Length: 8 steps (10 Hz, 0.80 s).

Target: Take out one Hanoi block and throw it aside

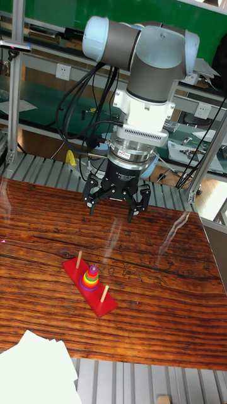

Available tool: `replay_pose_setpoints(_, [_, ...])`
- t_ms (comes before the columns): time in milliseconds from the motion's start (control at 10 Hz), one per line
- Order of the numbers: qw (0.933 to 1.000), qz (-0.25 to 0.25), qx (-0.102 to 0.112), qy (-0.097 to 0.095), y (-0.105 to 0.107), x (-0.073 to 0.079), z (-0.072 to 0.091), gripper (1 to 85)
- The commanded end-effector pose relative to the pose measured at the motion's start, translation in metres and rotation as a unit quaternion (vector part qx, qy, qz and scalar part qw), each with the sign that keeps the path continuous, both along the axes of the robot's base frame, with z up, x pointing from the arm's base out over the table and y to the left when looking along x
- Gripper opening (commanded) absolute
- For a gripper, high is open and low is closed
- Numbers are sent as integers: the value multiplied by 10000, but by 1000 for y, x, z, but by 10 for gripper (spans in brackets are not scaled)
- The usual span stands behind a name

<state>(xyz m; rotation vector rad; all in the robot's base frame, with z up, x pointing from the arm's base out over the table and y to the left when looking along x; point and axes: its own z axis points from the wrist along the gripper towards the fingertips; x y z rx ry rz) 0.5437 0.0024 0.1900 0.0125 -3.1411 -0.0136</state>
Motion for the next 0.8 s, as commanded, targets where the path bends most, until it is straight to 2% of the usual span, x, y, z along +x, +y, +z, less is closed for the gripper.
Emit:
replay_pose_setpoints(0, [9983,527,-201,-174,-8,9,0,10])
replay_pose_setpoints(200, [9984,518,-133,-185,-4,10,0,10])
replay_pose_setpoints(500, [9983,527,-186,-175,-6,9,-2,10])
replay_pose_setpoints(700, [9983,511,-149,-215,-4,11,-1,10])
